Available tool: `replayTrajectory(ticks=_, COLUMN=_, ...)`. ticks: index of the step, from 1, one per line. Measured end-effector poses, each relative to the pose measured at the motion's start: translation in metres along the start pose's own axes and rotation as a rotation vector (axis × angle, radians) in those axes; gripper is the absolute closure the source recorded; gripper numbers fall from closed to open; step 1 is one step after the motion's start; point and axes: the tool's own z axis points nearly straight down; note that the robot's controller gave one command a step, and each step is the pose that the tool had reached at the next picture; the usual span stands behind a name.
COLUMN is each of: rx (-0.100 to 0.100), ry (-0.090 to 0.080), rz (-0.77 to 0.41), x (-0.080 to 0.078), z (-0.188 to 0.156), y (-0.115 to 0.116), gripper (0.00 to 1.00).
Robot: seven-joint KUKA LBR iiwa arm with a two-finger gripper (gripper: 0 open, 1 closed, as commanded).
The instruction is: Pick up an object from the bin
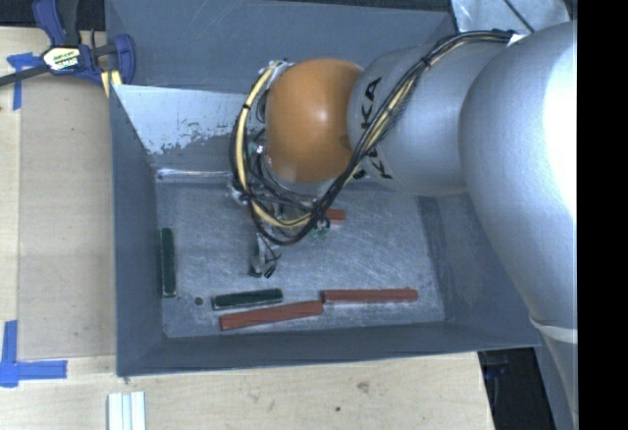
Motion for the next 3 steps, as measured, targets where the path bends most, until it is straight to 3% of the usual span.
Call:
replayTrajectory(ticks=1, rx=0.004, ry=-0.009, rz=-0.036, x=-0.0177, z=0.0124, y=-0.0676, gripper=0.00)
replayTrajectory(ticks=2, rx=0.000, ry=-0.014, rz=-0.040, x=-0.0198, z=0.0090, y=-0.0620, gripper=1.00)
replayTrajectory(ticks=3, rx=0.000, ry=-0.008, rz=-0.039, x=-0.0177, z=0.0117, y=-0.0626, gripper=0.00)
